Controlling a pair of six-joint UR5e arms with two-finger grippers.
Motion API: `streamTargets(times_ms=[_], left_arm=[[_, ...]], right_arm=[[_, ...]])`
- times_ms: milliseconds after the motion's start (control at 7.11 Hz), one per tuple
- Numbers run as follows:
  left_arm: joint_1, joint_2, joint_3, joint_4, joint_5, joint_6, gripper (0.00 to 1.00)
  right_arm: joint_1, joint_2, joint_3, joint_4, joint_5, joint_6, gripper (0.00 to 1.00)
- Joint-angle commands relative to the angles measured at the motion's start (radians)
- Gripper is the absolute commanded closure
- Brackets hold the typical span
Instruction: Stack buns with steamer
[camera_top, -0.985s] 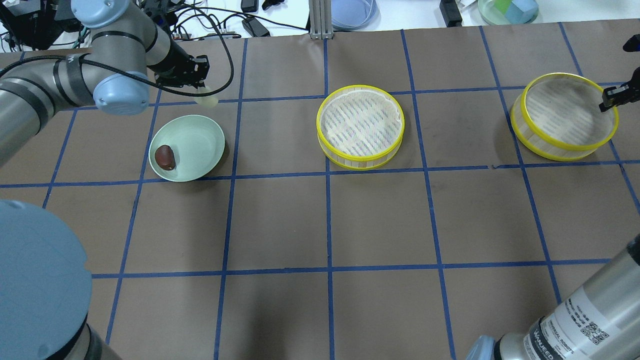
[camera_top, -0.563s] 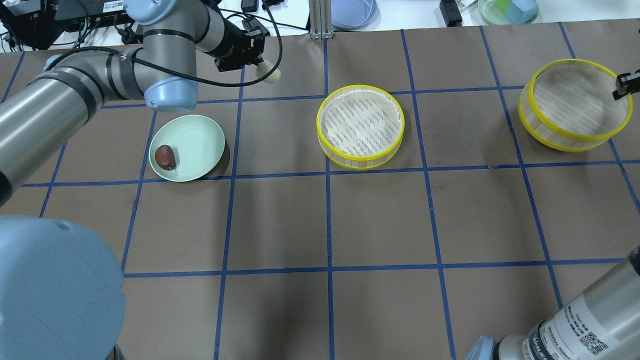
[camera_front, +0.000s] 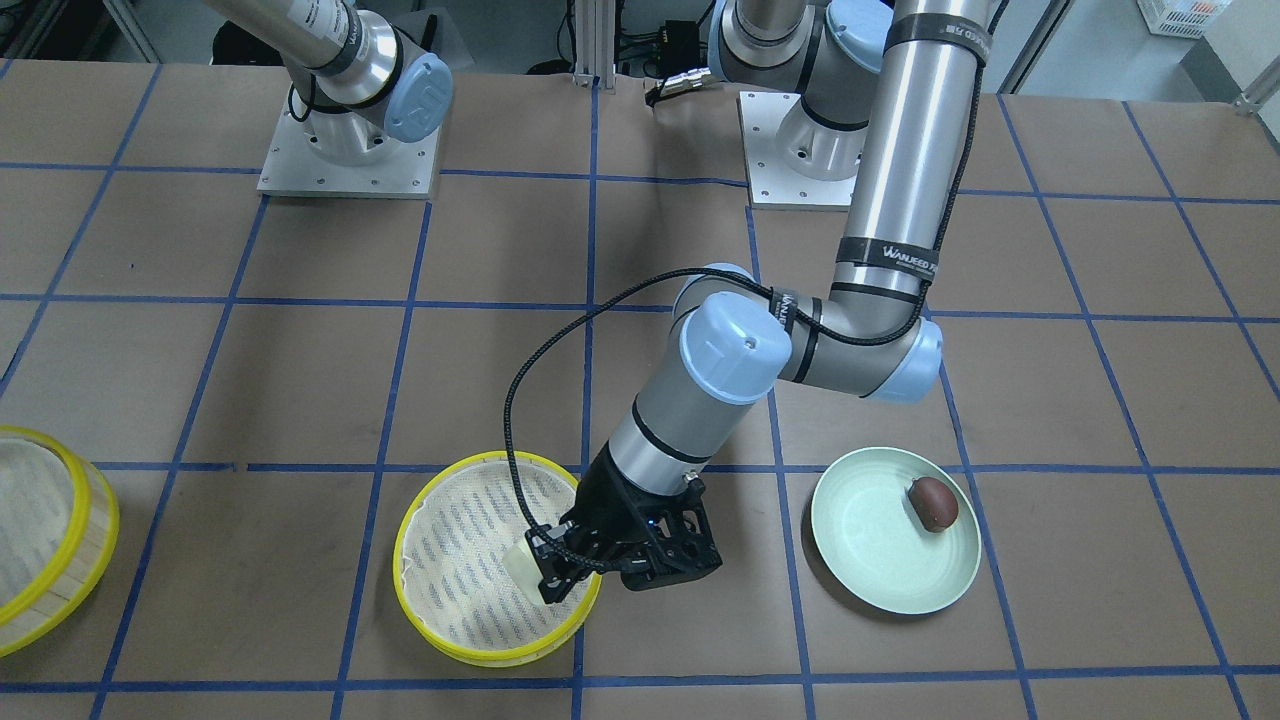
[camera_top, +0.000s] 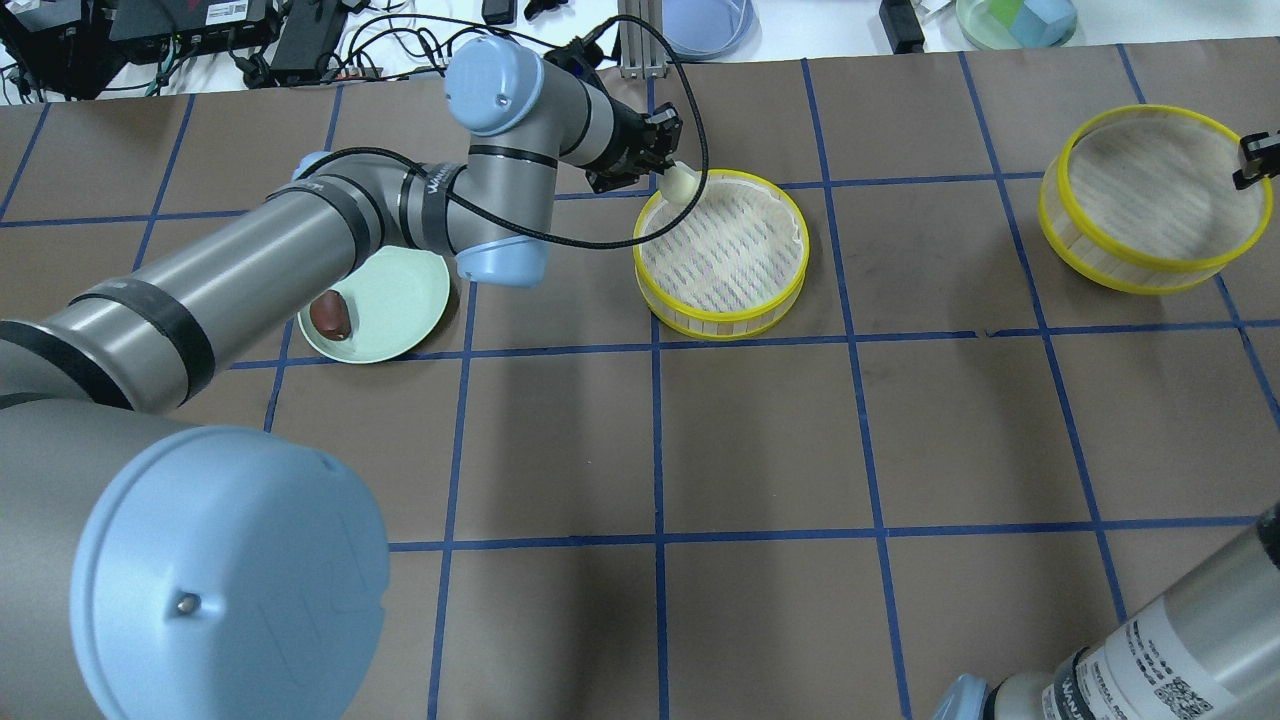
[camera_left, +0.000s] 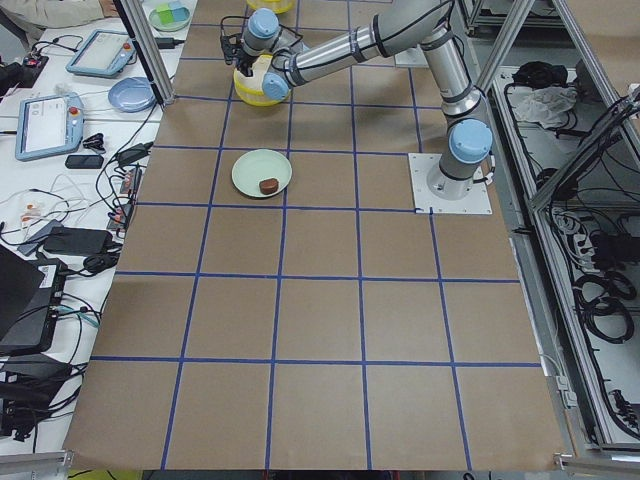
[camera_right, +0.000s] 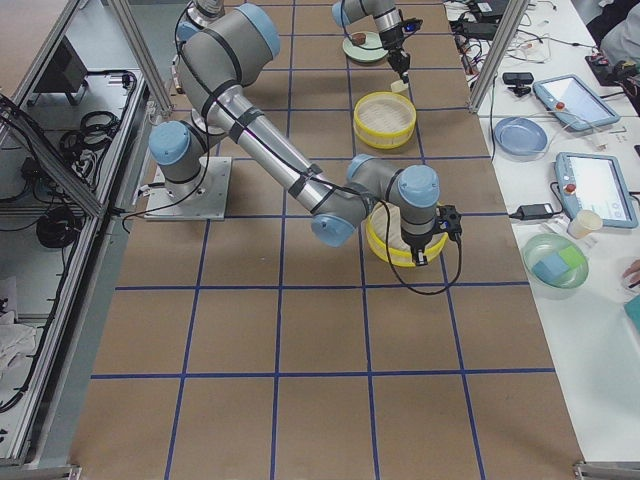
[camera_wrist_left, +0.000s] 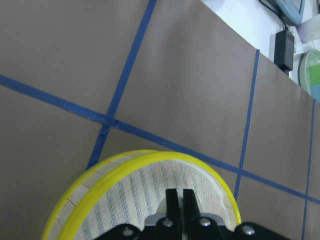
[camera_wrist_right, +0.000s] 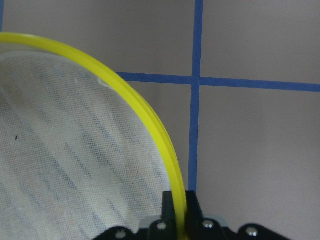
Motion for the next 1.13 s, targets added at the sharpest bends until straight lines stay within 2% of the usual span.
streamTargets(times_ms=[0, 422, 563, 704, 985], left_arm=[[-0.04, -0.032, -0.001, 0.007, 0.015, -0.02, 0.01], [-0.04, 0.003, 0.005, -0.002, 0.035, -0.077, 0.0], [-0.014, 0.036, 0.011, -0.025, 0.054, -0.016, 0.0], [0.054, 0.079, 0.011, -0.136, 0.093, 0.044, 0.0], [0.164, 0.189, 0.011, -0.348, 0.095, 0.234, 0.0]], right_arm=[[0.051, -0.024, 0.003, 0.0, -0.053, 0.032, 1.0], [0.098, -0.114, 0.074, 0.009, -0.055, 0.128, 1.0], [0.138, -0.154, 0.104, 0.011, -0.055, 0.197, 1.0], [0.177, -0.181, 0.133, 0.011, -0.048, 0.263, 1.0], [0.296, -0.234, 0.165, 0.013, -0.055, 0.404, 1.0]])
